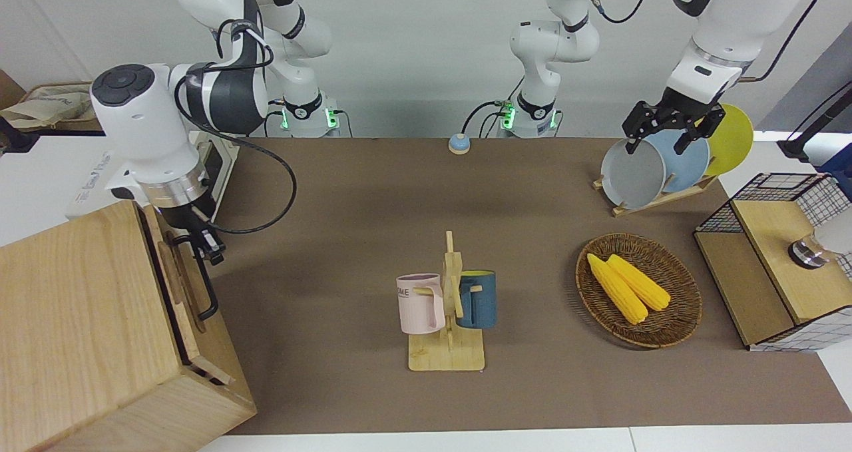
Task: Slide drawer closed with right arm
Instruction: 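Keep pushing the drawer with the right gripper until fully shut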
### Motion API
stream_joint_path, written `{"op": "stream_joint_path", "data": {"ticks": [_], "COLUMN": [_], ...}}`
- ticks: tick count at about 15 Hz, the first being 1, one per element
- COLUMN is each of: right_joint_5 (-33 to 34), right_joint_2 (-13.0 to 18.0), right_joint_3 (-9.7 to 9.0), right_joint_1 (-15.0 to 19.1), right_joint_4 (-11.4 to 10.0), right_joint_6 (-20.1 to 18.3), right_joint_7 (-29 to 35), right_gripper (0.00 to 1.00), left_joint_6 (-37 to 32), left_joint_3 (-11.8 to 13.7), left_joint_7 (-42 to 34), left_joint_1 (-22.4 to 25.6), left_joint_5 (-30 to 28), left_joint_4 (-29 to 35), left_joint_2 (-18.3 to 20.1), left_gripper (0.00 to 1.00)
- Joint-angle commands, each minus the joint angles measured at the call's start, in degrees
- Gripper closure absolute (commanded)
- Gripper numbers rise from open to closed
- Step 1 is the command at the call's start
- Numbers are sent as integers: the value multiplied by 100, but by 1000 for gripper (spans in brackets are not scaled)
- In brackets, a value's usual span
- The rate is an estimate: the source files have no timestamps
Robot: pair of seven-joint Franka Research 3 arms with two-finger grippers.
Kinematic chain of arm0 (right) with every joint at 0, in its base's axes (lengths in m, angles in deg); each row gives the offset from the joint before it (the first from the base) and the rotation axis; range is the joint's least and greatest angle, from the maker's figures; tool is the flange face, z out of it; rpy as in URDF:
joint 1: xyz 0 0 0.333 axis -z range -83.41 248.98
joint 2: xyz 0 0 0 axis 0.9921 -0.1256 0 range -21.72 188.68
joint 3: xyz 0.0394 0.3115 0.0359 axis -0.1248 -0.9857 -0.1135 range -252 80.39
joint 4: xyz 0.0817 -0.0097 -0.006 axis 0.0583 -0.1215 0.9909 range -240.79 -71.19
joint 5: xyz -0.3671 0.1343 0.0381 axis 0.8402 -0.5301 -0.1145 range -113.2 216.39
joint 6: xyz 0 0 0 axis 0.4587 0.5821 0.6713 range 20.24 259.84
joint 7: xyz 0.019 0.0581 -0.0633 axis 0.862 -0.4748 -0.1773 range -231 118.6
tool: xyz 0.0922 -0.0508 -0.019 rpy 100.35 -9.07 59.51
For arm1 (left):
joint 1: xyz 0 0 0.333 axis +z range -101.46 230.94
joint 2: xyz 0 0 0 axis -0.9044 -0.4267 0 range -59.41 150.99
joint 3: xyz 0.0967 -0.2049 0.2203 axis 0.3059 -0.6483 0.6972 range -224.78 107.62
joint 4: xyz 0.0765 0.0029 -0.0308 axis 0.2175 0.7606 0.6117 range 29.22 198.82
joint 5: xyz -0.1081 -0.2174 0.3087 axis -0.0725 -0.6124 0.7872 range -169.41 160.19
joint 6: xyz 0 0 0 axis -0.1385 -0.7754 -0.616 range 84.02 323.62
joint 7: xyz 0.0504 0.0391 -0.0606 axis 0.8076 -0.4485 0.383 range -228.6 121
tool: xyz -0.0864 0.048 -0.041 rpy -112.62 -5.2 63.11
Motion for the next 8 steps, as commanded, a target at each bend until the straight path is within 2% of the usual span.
{"op": "stream_joint_path", "data": {"ticks": [1, 8], "right_joint_5": [-44, -44], "right_joint_2": [-146, -154], "right_joint_3": [-62, -79], "right_joint_1": [238, 273], "right_joint_4": [168, 168], "right_joint_6": [121, 156], "right_joint_7": [-439, -509], "right_gripper": [1000, 1000], "left_joint_6": [4, 4], "left_joint_3": [93, 93], "left_joint_7": [-34, -34], "left_joint_1": [-99, -99], "left_joint_5": [78, 78], "left_joint_4": [-112, -112], "left_joint_2": [-69, -69], "left_gripper": [2, 2]}}
